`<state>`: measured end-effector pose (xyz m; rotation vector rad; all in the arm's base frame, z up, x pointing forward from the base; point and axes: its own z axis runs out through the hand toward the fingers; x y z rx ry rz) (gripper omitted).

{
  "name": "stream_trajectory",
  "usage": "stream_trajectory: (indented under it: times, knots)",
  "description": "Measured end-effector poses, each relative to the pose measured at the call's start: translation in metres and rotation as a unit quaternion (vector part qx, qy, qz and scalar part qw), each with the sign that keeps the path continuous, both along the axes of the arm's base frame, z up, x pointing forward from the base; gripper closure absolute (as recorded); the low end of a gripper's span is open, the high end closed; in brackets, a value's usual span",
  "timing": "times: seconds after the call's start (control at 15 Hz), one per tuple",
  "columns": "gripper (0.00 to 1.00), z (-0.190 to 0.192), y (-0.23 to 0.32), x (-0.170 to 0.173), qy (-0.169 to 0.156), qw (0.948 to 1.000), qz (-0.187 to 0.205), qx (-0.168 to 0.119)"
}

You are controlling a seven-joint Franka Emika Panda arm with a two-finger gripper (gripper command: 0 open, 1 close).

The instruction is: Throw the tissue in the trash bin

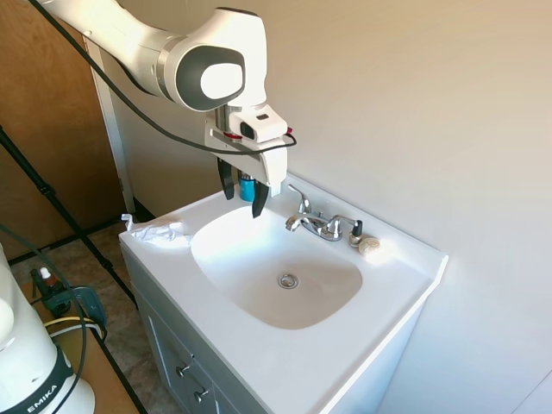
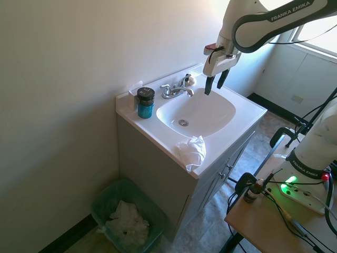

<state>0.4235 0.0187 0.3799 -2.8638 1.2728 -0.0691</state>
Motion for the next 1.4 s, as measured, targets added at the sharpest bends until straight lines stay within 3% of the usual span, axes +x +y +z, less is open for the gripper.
stream_trajectory:
  times: [0.2, 0.47, 0.93, 1.4]
  knots:
    - [0.00, 0.000, 0.005, 0.000, 0.000, 0.9999, 0.014, 0.000]
    - [0.00, -0.010, 0.054, -0.014, 0.006, 0.9983, 0.058, -0.003]
    - [0.00, -0.053, 0.144, -0.061, 0.020, 0.9937, 0.106, -0.029]
    - [0.00, -0.115, 0.188, -0.068, 0.052, 0.9883, 0.135, -0.049]
